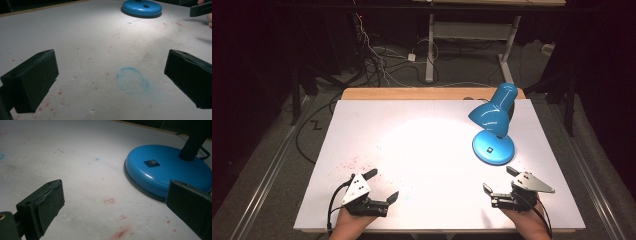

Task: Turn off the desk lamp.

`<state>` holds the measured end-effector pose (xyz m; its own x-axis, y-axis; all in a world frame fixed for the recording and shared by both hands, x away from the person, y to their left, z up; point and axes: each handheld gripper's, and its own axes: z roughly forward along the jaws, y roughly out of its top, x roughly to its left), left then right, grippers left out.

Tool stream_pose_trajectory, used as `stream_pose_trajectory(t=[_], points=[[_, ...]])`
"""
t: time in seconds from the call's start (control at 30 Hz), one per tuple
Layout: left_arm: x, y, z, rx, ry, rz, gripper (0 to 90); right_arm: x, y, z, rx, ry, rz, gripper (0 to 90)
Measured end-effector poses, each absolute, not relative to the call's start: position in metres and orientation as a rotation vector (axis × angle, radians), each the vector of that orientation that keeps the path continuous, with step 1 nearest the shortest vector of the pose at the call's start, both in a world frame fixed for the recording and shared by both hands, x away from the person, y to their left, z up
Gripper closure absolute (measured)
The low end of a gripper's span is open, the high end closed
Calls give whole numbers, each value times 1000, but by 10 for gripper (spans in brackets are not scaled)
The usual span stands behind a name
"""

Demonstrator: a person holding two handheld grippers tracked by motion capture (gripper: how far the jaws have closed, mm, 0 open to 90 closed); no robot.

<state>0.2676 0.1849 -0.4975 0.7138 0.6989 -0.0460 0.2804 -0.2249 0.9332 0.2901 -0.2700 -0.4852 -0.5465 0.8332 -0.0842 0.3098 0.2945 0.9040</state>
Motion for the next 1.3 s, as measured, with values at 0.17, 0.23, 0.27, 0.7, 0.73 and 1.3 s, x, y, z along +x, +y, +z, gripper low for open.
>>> stream_pose_trajectory(t=[0.17, 0.23, 0.27, 0.7, 0.73, 1.3], points=[[268, 186, -497, 1806, 771, 458, 0, 291, -271, -485, 1038, 2006, 1224, 59], [268, 186, -498, 1802, 769, 455, 0, 291, -271, -485, 1035, 2006, 1223, 64], [268, 186, -498, 1803, 769, 454, 0, 291, -271, -485, 1035, 2007, 1222, 68], [270, 186, -497, 1816, 764, 441, 0, 291, -270, -485, 1023, 2014, 1224, 166], [270, 186, -497, 1817, 763, 441, 0, 291, -271, -485, 1024, 2014, 1227, 167], [270, 186, -497, 1819, 756, 431, 0, 292, -270, -485, 1030, 2021, 1224, 260]])
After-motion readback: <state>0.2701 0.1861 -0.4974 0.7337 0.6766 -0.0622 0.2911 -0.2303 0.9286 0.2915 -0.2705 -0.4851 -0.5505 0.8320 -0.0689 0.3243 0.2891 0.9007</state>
